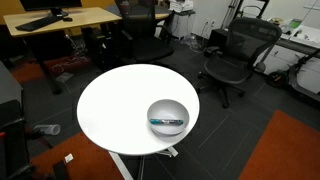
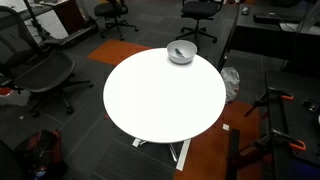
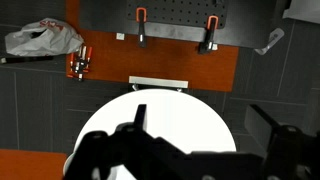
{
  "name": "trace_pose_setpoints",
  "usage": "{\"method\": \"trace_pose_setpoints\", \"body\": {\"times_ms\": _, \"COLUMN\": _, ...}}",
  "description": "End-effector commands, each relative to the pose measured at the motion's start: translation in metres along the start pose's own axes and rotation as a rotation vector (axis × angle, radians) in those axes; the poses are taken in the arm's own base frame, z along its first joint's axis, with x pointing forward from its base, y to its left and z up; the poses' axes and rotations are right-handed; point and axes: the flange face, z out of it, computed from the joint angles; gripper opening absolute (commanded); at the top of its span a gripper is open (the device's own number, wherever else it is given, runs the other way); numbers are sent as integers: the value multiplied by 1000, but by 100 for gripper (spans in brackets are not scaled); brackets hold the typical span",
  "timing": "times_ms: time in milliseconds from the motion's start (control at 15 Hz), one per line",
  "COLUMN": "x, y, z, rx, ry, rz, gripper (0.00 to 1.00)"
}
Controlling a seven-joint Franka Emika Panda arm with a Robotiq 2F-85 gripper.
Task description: Take the marker out of the grey bowl
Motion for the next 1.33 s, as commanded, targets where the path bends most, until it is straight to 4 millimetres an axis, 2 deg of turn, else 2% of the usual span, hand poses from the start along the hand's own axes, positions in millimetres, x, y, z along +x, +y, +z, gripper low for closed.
{"method": "trace_pose_setpoints", "body": {"times_ms": 0, "x": 0, "y": 0, "z": -1, "rx": 0, "ry": -1, "rz": 0, "gripper": 100}}
{"method": "trace_pose_setpoints", "body": {"times_ms": 400, "x": 1, "y": 1, "z": -1, "rx": -1, "ry": 1, "rz": -1, "gripper": 100}}
{"method": "trace_pose_setpoints", "body": {"times_ms": 733, "x": 17, "y": 13, "z": 3, "rx": -1, "ry": 35, "rz": 42, "gripper": 100}}
{"method": "trace_pose_setpoints", "body": {"times_ms": 1000, "x": 37, "y": 32, "z": 13, "rx": 6, "ry": 86, "rz": 95, "gripper": 100}}
{"method": "trace_pose_setpoints", "body": {"times_ms": 1267, "x": 63, "y": 61, "z": 29, "rx": 23, "ry": 120, "rz": 170, "gripper": 100}}
